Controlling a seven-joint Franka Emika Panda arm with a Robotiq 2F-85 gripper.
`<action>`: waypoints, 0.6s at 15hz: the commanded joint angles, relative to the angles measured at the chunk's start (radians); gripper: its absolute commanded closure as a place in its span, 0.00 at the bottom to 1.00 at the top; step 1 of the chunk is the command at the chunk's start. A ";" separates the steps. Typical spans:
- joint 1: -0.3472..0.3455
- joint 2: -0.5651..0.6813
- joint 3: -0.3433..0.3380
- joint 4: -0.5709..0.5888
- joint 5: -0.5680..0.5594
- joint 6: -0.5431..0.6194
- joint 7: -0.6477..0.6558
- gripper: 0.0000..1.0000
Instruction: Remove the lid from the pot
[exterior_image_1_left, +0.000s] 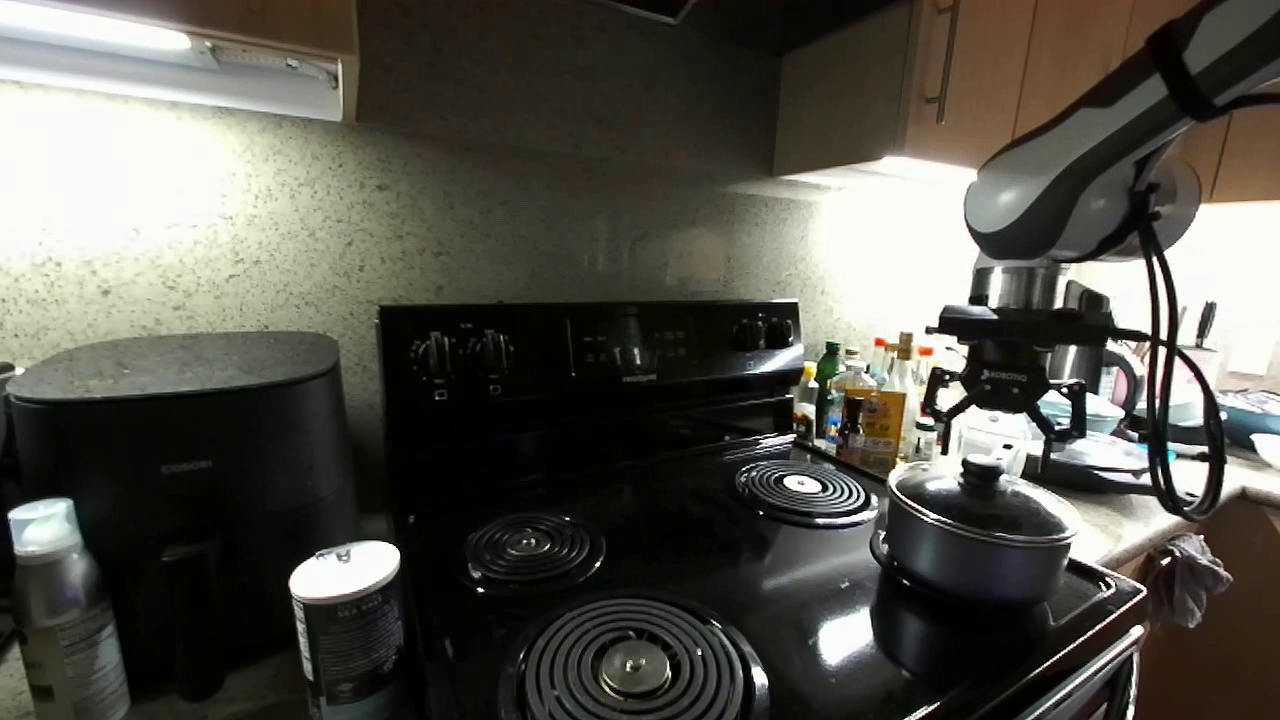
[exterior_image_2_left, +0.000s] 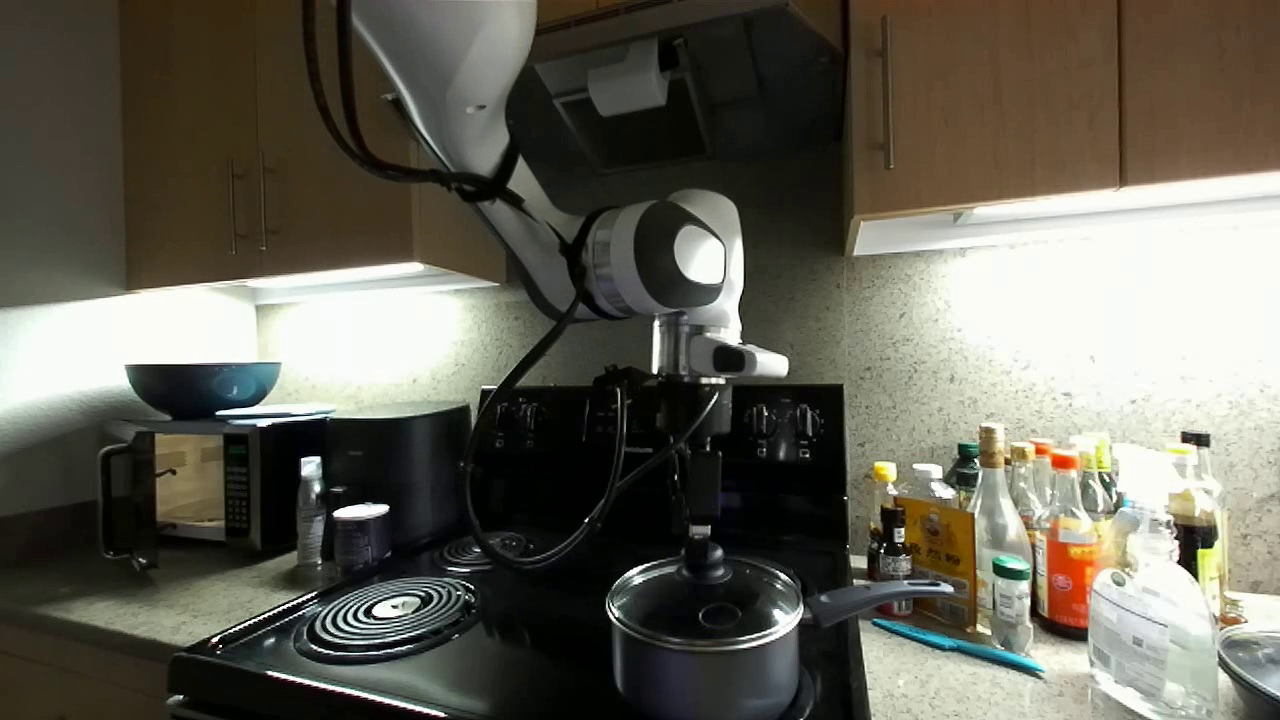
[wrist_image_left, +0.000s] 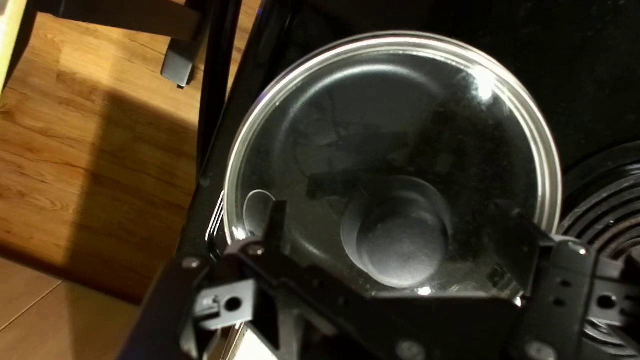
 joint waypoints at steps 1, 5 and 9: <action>0.020 0.053 -0.021 0.027 -0.027 -0.029 0.014 0.00; 0.031 0.080 -0.031 0.025 -0.027 -0.025 0.004 0.21; 0.043 0.083 -0.034 0.034 -0.028 -0.021 0.000 0.47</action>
